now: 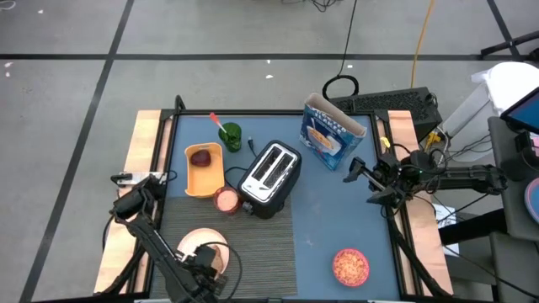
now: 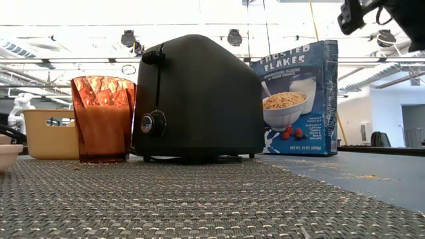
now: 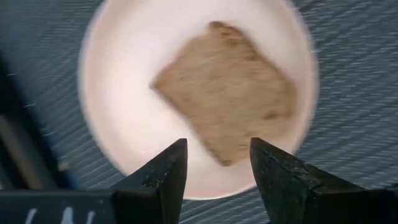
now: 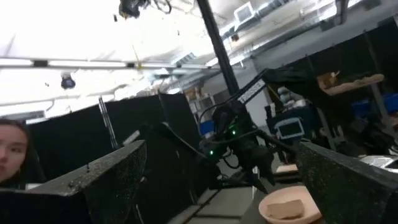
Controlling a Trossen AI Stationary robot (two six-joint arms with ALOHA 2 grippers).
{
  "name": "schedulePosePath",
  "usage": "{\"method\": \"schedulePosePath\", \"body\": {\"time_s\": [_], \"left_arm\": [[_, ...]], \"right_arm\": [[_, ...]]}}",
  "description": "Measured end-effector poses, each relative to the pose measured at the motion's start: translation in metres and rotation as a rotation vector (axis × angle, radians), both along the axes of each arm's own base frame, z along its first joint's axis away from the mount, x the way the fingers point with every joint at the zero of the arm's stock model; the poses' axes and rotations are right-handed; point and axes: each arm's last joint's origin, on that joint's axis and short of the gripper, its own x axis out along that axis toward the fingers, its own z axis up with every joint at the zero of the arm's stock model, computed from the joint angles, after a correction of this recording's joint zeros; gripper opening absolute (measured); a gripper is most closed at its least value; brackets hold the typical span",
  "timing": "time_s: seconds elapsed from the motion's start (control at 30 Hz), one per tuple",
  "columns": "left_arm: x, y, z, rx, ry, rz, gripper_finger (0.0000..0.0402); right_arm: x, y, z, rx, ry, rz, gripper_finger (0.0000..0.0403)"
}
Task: Arrange a breakfast setting
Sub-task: Put the red bowl to the gray tablemat to the right of the light orange plate
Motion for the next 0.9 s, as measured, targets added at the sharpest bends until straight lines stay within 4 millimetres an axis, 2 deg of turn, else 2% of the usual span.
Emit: {"method": "schedulePosePath", "body": {"time_s": [0.1, 0.3, 0.47, 0.6, 0.9], "left_arm": [[0.004, -0.003, -0.001, -0.022, -0.059, -0.004, 0.0182], [0.009, -0.009, -0.002, -0.080, -0.116, 0.000, 0.0182], [0.009, -0.013, -0.002, -0.100, -0.135, 0.001, 0.0182], [0.008, -0.015, -0.002, -0.112, -0.156, 0.029, 0.0182], [0.007, -0.017, -0.002, -0.113, -0.170, 0.105, 0.0182]], "right_arm": [[0.005, 0.004, 0.009, -0.048, 0.076, 0.020, 0.0400], [0.010, 0.015, 0.013, -0.134, 0.362, 0.102, 0.0400], [0.005, 0.025, 0.003, -0.158, 0.598, 0.199, 0.0400], [0.001, 0.031, -0.005, -0.135, 0.720, 0.250, 0.0400], [0.006, 0.043, -0.021, -0.175, 0.867, 0.258, 0.0400]]}}
